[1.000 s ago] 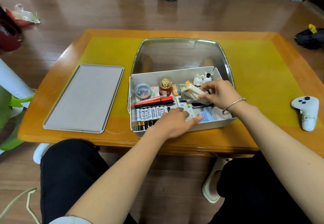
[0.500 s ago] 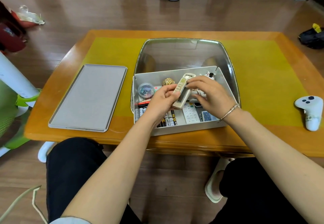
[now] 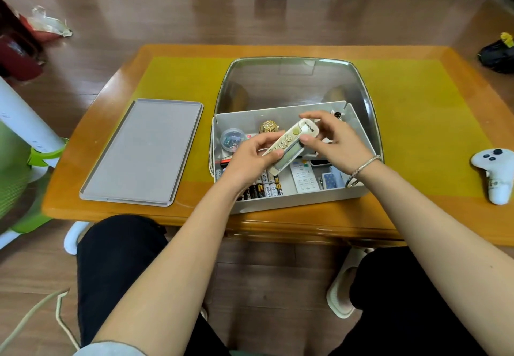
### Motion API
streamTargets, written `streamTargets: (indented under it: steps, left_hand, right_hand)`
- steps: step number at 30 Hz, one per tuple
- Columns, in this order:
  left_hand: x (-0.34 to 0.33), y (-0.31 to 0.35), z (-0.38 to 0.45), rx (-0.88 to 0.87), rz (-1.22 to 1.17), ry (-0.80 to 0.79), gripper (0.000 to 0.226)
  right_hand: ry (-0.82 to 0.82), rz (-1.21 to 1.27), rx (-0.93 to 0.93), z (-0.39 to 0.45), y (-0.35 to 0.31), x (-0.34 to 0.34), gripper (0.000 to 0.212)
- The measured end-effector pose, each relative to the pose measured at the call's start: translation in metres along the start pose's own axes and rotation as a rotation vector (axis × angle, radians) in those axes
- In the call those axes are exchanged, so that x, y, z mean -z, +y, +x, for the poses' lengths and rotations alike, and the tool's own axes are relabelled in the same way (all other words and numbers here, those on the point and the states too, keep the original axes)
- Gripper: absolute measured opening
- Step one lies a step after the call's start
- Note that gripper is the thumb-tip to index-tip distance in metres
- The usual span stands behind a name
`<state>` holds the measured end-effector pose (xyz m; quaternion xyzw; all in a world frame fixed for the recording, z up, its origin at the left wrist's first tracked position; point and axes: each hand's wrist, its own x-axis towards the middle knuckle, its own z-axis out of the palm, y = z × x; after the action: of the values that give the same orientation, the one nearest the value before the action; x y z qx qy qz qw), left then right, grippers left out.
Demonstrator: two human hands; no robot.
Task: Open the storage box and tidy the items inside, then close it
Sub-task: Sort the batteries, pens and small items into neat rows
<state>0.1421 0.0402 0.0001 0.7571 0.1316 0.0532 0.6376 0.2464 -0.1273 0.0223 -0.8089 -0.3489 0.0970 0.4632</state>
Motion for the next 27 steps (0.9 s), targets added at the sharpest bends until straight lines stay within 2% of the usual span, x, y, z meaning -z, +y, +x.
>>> streamTargets:
  steps: [3,5,6,9,10,12,14,16,19,22,27]
  left_hand:
    - [0.003,-0.002,0.002,0.010,-0.116,0.166,0.027]
    - [0.003,-0.002,0.004,0.061,-0.208,0.311,0.032]
    - [0.003,-0.002,0.005,0.100,-0.263,0.334,0.035]
    - [-0.002,-0.002,0.006,0.233,-0.360,0.173,0.039]
    - [-0.005,-0.003,0.006,0.244,-0.357,0.118,0.036]
    - [-0.009,-0.005,0.007,0.212,-0.325,0.103,0.027]
    - [-0.009,-0.005,0.007,0.191,-0.302,0.136,0.020]
    - [-0.006,-0.004,0.007,0.192,-0.204,0.173,0.013]
    - [0.000,-0.007,0.009,0.143,0.154,0.252,0.021]
    - [0.004,-0.008,0.010,0.135,0.467,0.278,0.028]
    - [-0.005,-0.008,0.018,0.200,0.737,0.166,0.035]
  right_hand:
    - [0.020,0.120,-0.078,0.000,0.001,0.003,0.022]
    - [0.017,0.275,-0.150,-0.003,0.001,0.002,0.015]
    - [0.022,0.357,-0.184,-0.005,0.001,0.000,0.015]
    - [0.052,0.556,-0.250,-0.009,0.000,-0.006,0.020]
    - [0.044,0.593,-0.259,-0.010,0.000,-0.008,0.022]
    - [0.000,0.599,-0.267,-0.012,-0.001,-0.012,0.024]
    - [-0.024,0.470,-0.255,-0.013,0.001,-0.014,0.024]
    - [-0.027,0.196,-0.218,-0.012,0.005,-0.014,0.018]
    - [-0.088,-0.188,-0.205,-0.015,0.013,-0.012,0.012]
    - [-0.181,-0.362,-0.244,-0.019,0.017,-0.015,0.023]
    - [-0.402,-0.535,-0.337,-0.016,0.015,-0.019,0.027]
